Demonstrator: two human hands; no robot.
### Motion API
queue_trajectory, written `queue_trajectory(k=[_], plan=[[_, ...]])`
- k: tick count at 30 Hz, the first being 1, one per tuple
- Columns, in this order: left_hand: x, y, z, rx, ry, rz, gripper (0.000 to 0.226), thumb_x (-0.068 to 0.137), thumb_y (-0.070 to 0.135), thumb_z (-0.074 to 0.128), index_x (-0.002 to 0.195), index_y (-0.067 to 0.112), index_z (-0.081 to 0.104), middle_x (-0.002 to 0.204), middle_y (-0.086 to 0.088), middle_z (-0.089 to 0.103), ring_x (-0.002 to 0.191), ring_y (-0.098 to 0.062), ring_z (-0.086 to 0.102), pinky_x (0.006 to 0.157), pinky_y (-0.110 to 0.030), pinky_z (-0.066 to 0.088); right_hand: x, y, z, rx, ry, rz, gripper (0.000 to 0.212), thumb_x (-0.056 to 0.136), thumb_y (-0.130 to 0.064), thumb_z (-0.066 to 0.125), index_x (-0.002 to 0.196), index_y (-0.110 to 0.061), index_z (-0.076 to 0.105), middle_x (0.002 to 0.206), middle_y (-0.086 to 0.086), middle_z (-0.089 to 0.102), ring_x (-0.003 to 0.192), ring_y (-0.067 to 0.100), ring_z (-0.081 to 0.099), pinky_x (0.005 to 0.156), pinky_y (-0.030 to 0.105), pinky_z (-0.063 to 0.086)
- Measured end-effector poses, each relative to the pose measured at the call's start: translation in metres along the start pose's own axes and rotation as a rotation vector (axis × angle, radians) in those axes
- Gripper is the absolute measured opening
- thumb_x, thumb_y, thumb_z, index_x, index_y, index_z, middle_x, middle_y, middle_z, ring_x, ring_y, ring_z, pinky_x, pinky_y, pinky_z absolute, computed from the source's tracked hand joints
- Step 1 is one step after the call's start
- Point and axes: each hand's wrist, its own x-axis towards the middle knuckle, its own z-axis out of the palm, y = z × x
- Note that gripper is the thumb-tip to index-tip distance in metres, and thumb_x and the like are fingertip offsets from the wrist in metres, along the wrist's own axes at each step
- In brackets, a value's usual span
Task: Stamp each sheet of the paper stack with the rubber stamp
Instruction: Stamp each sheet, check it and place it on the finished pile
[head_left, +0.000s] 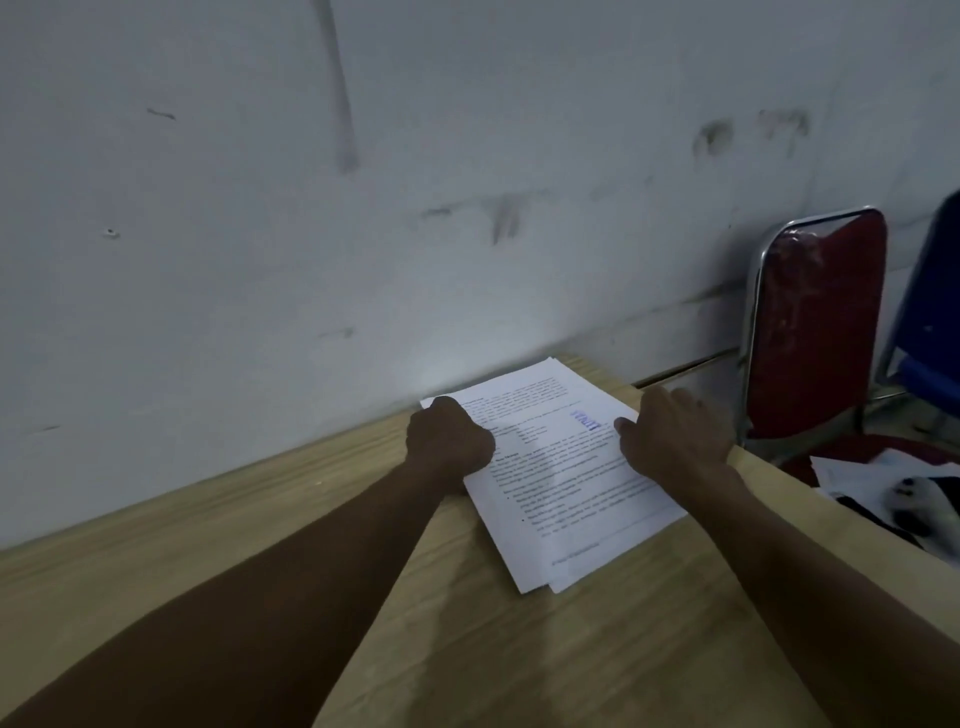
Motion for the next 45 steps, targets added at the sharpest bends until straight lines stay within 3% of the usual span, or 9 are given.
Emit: queue_trajectory(k=[3,11,18,21,23,25,28,39,45], plan=[[-0.014,0.016,-0.001,-0.01,-0.034,-0.077,0.005,0.078,0.001,0.053,0.08,0.004,0.057,0.078,-0.014,0.06,0.077,-0.033,0.069,0.067,-0.045,0.061,-0.004,-0.001,0.001,-0.014,-0.038,-0.008,0.047,0.094,-0.047,0.054,0.124,-0.012,0.056,0.128,0.012,0.056,0.117,0.031,0.054,0.099,0.045,0.045],[-0.023,0.032,0.001,0.002,-0.111,-0.138,0.016,0.08,-0.002,0.059,0.075,0.006,0.047,0.071,-0.01,0.042,0.092,-0.035,0.067,0.076,-0.043,0.06,-0.006,0.002,-0.002,0.024,-0.084,-0.037,0.048,0.096,-0.047,0.051,0.13,-0.014,0.051,0.134,0.011,0.053,0.123,0.032,0.05,0.103,0.047,0.043],[-0.034,0.026,-0.012,-0.001,-0.104,-0.068,0.014,0.082,0.011,0.058,0.076,0.012,0.046,0.095,-0.008,0.055,0.086,-0.023,0.059,0.061,-0.024,0.045,-0.019,-0.005,-0.007,0.015,-0.076,-0.075,0.055,0.093,-0.052,0.053,0.136,-0.017,0.046,0.141,0.012,0.046,0.129,0.033,0.045,0.106,0.048,0.04],[-0.046,0.027,-0.03,-0.031,-0.11,-0.043,0.008,0.086,0.012,0.056,0.089,0.01,0.049,0.108,-0.016,0.059,0.095,-0.023,0.063,0.047,-0.019,0.035,-0.038,-0.016,-0.014,0.072,-0.058,-0.139,0.052,0.093,-0.05,0.053,0.135,-0.018,0.049,0.139,0.012,0.047,0.129,0.034,0.042,0.104,0.046,0.037],[-0.058,0.024,-0.046,-0.033,-0.098,-0.049,0.022,0.085,0.012,0.055,0.106,0.005,0.054,0.118,-0.019,0.058,0.105,-0.027,0.062,0.052,-0.018,0.041,-0.056,-0.025,-0.022,0.129,-0.063,-0.184,0.051,0.093,-0.05,0.054,0.134,-0.02,0.049,0.139,0.01,0.048,0.13,0.032,0.042,0.103,0.045,0.037],[-0.071,0.019,-0.063,-0.028,-0.1,-0.039,0.024,0.084,0.013,0.057,0.106,0.003,0.056,0.115,-0.022,0.061,0.096,-0.03,0.066,0.059,-0.023,0.047,-0.076,-0.034,-0.03,0.204,-0.079,-0.224,0.05,0.092,-0.05,0.056,0.134,-0.023,0.05,0.139,0.007,0.049,0.129,0.028,0.043,0.102,0.042,0.038],[-0.098,0.006,-0.098,-0.064,-0.105,-0.009,0.021,0.082,0.014,0.062,0.094,-0.004,0.059,0.097,-0.023,0.068,0.074,-0.03,0.07,0.054,-0.03,0.05,-0.112,-0.049,-0.043,0.309,-0.117,-0.28,0.045,0.091,-0.049,0.059,0.129,-0.026,0.054,0.134,0.002,0.053,0.125,0.023,0.047,0.099,0.038,0.04],[-0.226,-0.083,-0.23,-0.213,0.122,0.239,0.011,0.085,0.017,0.069,0.088,0.006,0.068,0.082,-0.014,0.073,0.074,-0.023,0.073,0.067,-0.039,0.058,-0.271,-0.114,-0.085,0.701,-0.172,-0.542,0.028,0.09,-0.043,0.062,0.11,-0.025,0.069,0.095,-0.009,0.069,0.09,0.005,0.062,0.085,0.037,0.054],[-0.291,-0.156,-0.265,-0.206,0.288,0.233,0.002,0.085,0.014,0.069,0.084,0.012,0.07,0.076,-0.002,0.072,0.067,-0.015,0.072,0.064,-0.032,0.056,-0.34,-0.145,-0.1,0.513,-0.239,-0.611,0.066,0.08,-0.078,0.044,0.125,-0.031,0.059,0.111,-0.009,0.064,0.102,0.009,0.059,0.087,0.036,0.05]])
